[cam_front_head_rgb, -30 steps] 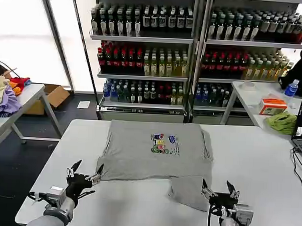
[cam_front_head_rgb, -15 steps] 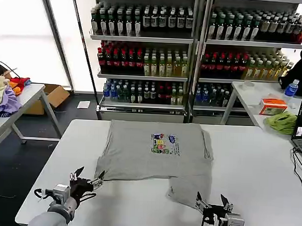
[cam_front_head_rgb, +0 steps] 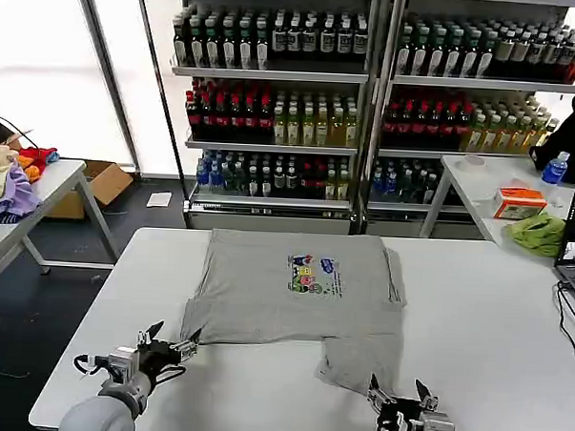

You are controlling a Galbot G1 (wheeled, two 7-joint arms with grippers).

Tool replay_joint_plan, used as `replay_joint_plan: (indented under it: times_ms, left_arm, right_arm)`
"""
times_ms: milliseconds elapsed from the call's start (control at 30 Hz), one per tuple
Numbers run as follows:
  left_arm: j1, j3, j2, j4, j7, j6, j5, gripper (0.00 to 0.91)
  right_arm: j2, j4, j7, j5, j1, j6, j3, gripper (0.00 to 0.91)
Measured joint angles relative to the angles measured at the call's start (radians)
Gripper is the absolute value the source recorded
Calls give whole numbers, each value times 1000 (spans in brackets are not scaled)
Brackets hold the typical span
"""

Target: Fold and organize the clothes.

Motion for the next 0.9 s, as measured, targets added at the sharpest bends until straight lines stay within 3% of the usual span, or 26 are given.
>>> replay_joint_plan:
  times_ms: [433, 500, 533, 567, 600, 667, 767, 833, 867, 900]
  left_arm:
    - [6, 24, -1, 11, 0, 5, -2, 907]
    - [7, 25, -3, 10, 0, 5, -1, 816]
    - [8, 26, -3, 10, 0, 6, -1, 625]
    - [7, 26, -3, 11, 0, 5, -1, 534]
    - [6, 26, -3, 13, 0, 5, -1, 302]
    - [6, 26, -3, 16, 0, 5, -2, 81]
    - [9, 27, -3, 16, 0, 5, -2, 20]
    - [14, 30, -3, 14, 1, 6, -2, 10]
    - [16, 32, -4, 13, 1, 6, -2, 10]
    - [18, 33, -4, 11, 1, 6, -1, 10]
  right_arm:
    - [2, -21, 1, -26, -8, 0, -18, 907]
    - [0, -25, 1, -31, -8, 0, -22, 907]
    - [-1, -26, 1, -33, -8, 0, -23, 897]
    - [-2, -28, 1, -36, -8, 0, -26, 867]
    - [-3, -30, 1, -39, -8, 0, -28, 705]
    - [-5, -32, 3, -43, -8, -1, -31, 514]
    - [-10, -39, 4, -49, -5, -1, -35, 484]
    - [-14, -44, 4, -52, -5, 1, -38, 262]
    - [-15, -47, 2, -54, -5, 2, -39, 20]
    - [-16, -49, 1, -56, -4, 2, -38, 0]
